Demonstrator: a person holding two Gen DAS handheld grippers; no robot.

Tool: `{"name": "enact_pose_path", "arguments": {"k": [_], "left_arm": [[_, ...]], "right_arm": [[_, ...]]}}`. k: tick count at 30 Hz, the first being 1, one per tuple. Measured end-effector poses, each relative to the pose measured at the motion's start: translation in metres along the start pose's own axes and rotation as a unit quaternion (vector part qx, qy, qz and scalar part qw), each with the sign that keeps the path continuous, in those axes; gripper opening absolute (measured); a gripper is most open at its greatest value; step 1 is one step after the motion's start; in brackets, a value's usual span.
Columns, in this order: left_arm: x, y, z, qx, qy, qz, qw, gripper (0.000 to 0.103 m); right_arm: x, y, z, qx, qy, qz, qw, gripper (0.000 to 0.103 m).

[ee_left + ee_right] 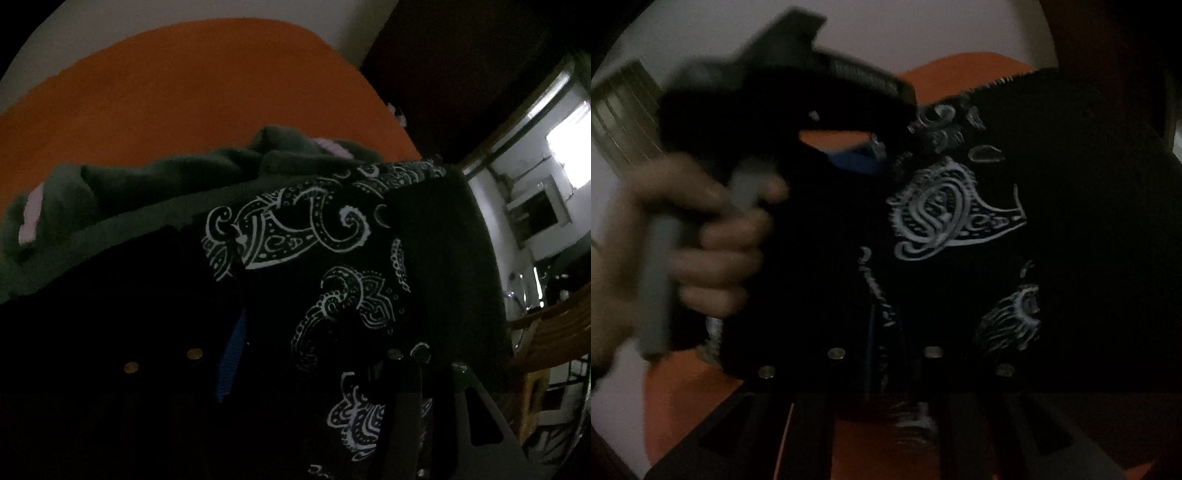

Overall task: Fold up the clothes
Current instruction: 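Lower the paisley bundle onto the folded black printed shirt with both grippers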

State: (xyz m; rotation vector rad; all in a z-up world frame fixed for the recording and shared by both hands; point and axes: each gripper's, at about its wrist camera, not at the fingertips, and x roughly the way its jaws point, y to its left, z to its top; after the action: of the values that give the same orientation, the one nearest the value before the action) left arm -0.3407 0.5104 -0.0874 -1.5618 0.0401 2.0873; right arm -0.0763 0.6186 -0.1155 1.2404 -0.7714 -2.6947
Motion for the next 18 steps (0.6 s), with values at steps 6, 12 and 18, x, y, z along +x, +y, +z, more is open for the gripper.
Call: {"name": "enact_pose_path", "arguments": {"k": [6,12,18], "left_arm": [[-0.032,-0.029,-0.019,0.045,-0.003,-0.03,0.9985,0.054],[-0.02,-0.065,-0.031,0.113,-0.002,-0.002,0.9936,0.055],[-0.013,-0.052,-0.036,0.116,-0.018,0.031,0.9925,0.055]], "right_arm": [[-0.024,0.006,0.002,0.003,-0.005,-0.011,1.0,0.004],[-0.007,-0.031,0.003,0.041,0.026,-0.069,0.996,0.004],[-0.065,-0.071,0.026,0.022,-0.083,-0.051,0.995,0.005]]}}
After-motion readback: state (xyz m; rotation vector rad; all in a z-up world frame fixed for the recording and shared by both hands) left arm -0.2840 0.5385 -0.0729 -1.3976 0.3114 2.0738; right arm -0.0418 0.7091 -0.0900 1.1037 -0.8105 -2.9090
